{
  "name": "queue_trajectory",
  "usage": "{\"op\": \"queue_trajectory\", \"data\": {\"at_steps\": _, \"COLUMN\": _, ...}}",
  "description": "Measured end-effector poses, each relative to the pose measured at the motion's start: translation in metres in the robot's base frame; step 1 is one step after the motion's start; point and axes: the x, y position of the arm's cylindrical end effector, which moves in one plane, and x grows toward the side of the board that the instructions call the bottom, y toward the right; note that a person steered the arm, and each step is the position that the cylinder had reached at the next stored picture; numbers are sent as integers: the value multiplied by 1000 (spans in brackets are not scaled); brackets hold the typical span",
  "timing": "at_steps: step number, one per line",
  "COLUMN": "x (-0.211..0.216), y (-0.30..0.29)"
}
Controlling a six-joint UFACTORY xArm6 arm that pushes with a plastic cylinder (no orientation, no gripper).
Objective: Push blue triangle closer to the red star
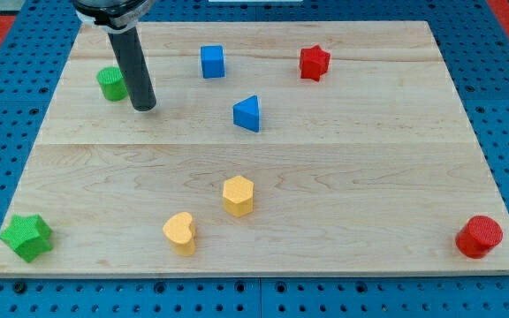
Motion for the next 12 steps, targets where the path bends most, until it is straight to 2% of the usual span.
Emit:
{"op": "queue_trajectory", "data": {"at_steps": 4, "x": 1, "y": 1}}
{"op": "queue_trajectory", "data": {"at_steps": 6, "x": 6, "y": 61}}
{"op": "queue_trajectory", "data": {"at_steps": 8, "x": 55, "y": 76}}
{"op": "queue_trajectory", "data": {"at_steps": 9, "x": 56, "y": 114}}
{"op": "queue_trajectory", "data": {"at_steps": 11, "x": -9, "y": 179}}
{"op": "queue_trajectory", "data": {"at_steps": 12, "x": -35, "y": 180}}
